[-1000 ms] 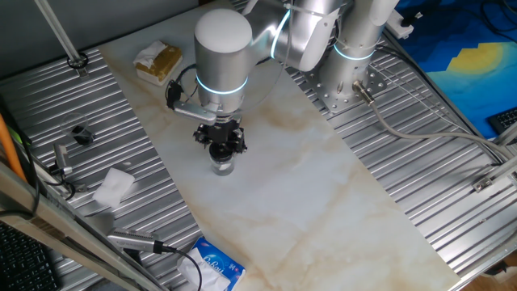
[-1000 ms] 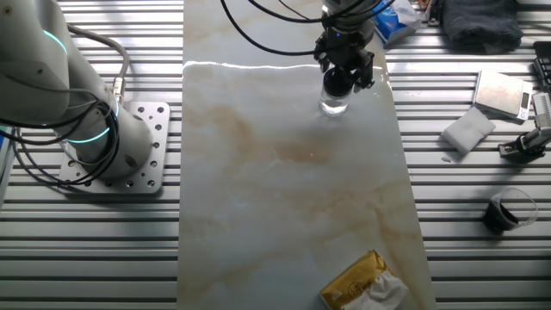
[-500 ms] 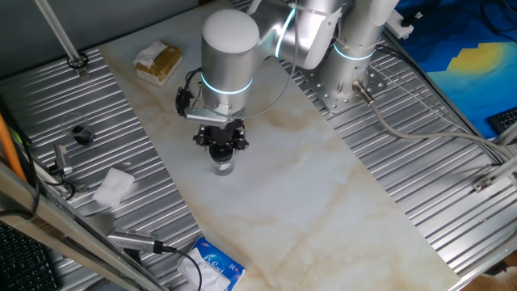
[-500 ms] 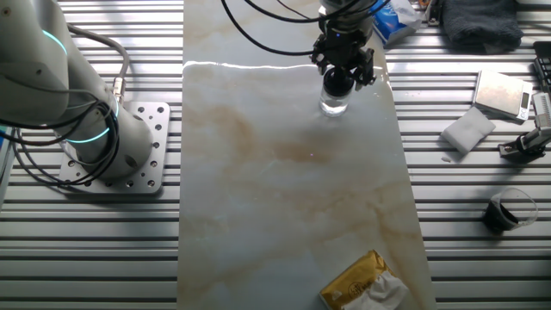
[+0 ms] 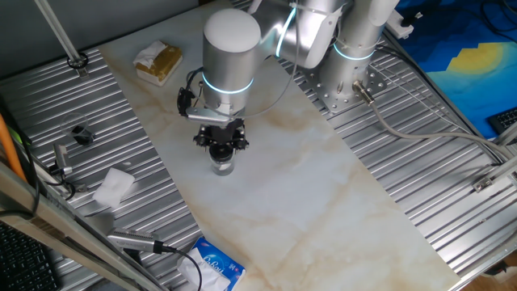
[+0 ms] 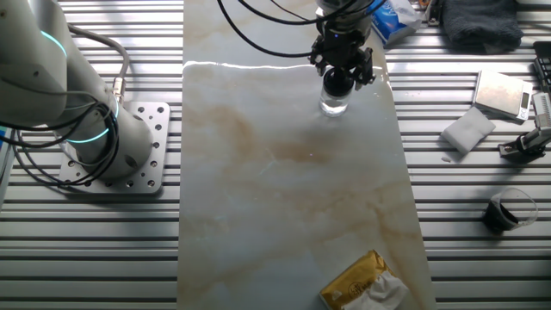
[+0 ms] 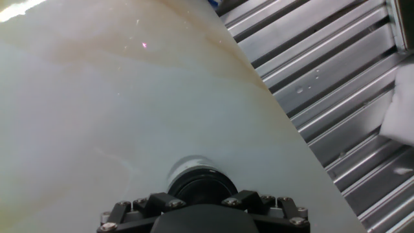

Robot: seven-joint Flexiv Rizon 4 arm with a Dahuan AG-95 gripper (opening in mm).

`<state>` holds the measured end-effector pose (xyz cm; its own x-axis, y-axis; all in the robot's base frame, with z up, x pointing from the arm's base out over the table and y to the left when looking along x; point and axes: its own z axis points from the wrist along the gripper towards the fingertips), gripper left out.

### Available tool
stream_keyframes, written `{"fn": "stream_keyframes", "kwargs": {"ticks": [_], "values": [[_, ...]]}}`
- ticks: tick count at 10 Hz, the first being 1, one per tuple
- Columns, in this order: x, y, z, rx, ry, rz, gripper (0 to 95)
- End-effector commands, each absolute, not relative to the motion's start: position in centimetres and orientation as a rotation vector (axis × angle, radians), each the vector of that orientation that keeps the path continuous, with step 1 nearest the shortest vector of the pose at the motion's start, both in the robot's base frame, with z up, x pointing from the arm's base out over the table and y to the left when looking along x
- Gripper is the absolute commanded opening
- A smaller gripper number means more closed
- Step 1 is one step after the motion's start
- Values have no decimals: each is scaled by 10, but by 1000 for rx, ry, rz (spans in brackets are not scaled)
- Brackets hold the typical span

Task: Screw the lid onto the jar

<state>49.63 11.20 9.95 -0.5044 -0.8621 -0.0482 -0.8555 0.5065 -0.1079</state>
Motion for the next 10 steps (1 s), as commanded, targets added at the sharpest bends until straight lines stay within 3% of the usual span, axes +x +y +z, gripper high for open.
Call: {"fn": "stream_keyframes", "kwargs": {"ticks": [1,10], "values": [[495,112,100,-1496,2652,-100,760],[494,112,99,-1503,2665,-51,760]]}}
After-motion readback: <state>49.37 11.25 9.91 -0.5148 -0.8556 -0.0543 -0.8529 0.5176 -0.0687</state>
